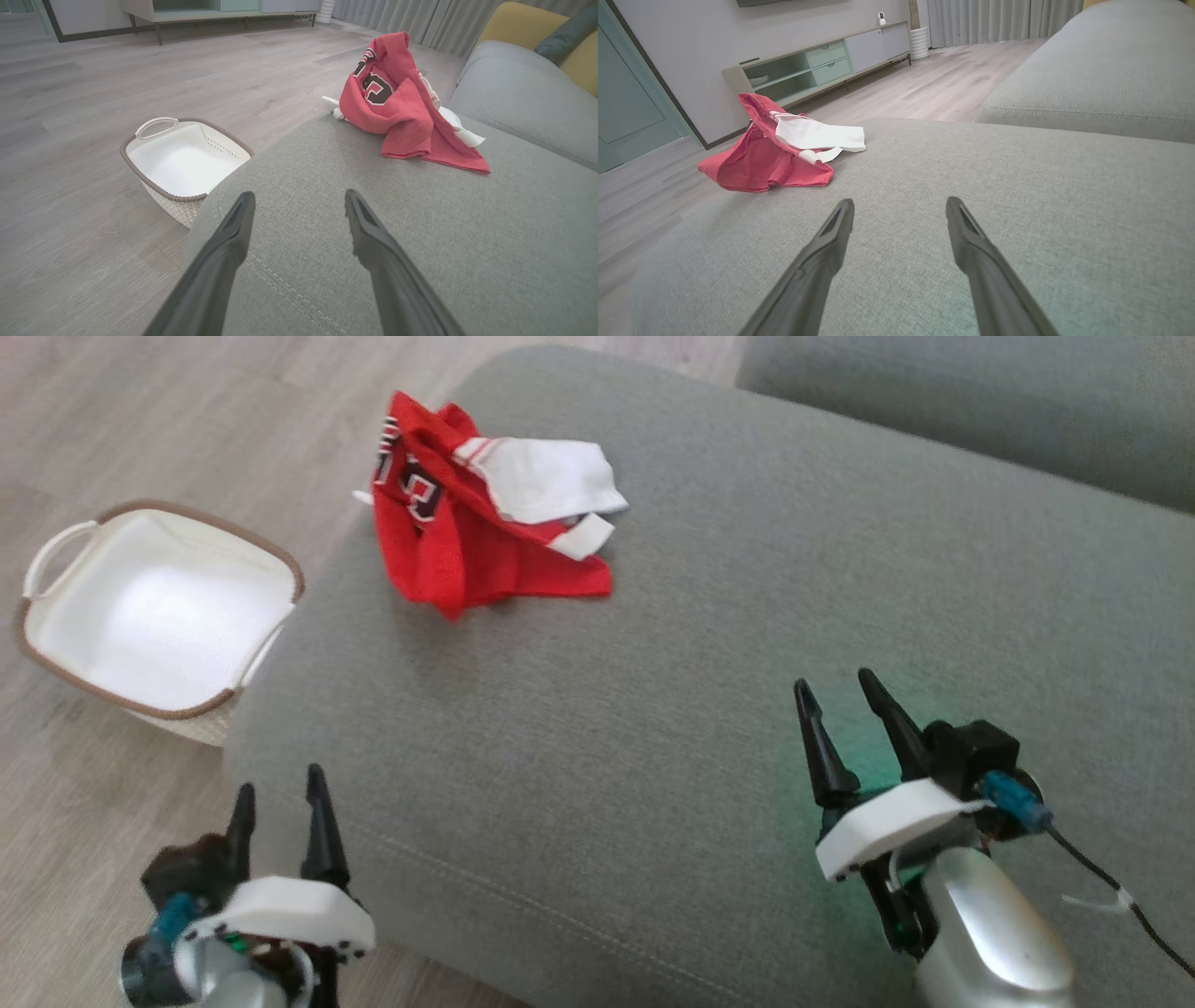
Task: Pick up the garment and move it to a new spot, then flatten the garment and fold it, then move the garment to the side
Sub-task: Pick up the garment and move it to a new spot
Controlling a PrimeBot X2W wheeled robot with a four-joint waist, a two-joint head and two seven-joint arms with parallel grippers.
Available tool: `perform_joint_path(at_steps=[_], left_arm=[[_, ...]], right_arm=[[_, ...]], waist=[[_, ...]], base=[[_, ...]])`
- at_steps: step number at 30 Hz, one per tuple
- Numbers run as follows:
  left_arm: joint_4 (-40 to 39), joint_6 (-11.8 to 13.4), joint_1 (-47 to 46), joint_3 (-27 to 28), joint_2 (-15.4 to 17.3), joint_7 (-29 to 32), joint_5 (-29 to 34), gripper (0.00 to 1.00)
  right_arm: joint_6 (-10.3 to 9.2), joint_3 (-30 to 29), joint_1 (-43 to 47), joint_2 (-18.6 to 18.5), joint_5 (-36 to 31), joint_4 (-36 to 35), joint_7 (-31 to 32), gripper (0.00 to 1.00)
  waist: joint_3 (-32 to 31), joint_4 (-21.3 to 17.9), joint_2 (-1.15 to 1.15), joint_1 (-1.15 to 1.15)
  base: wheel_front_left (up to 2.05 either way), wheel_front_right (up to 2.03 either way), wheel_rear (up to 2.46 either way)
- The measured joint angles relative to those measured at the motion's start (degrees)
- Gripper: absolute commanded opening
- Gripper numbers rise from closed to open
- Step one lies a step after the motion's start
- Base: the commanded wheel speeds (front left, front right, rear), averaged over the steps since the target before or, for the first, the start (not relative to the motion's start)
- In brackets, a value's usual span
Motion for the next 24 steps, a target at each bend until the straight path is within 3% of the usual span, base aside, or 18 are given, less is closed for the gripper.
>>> perform_joint_path(at_steps=[11, 19, 24], left_arm=[[7.58, -6.38, -13.48, 8.86, -0.16, 0.0, -0.69, 1.0], [14.66, -11.7, -26.97, 11.69, 3.2, 0.0, 1.32, 1.0], [20.05, -12.69, -35.72, 12.68, 6.66, -0.02, 1.93, 1.0]], right_arm=[[0.0, 0.87, -4.6, -0.05, -4.64, -2.44, 0.0, 1.0], [0.0, 1.34, -7.54, -0.12, -6.67, -5.84, 0.25, 1.0], [0.0, 0.71, -7.92, -0.33, -7.22, -7.83, 0.85, 1.0]], waist=[[6.91, -5.33, 0.0, 0.01], [13.05, -9.95, 0.0, 0.02], [16.09, -12.83, 0.0, 0.02]], base=[[0.0, 0.0, 0.0], [0.0, 0.0, 0.0], [0.0, 0.0, 0.0]])
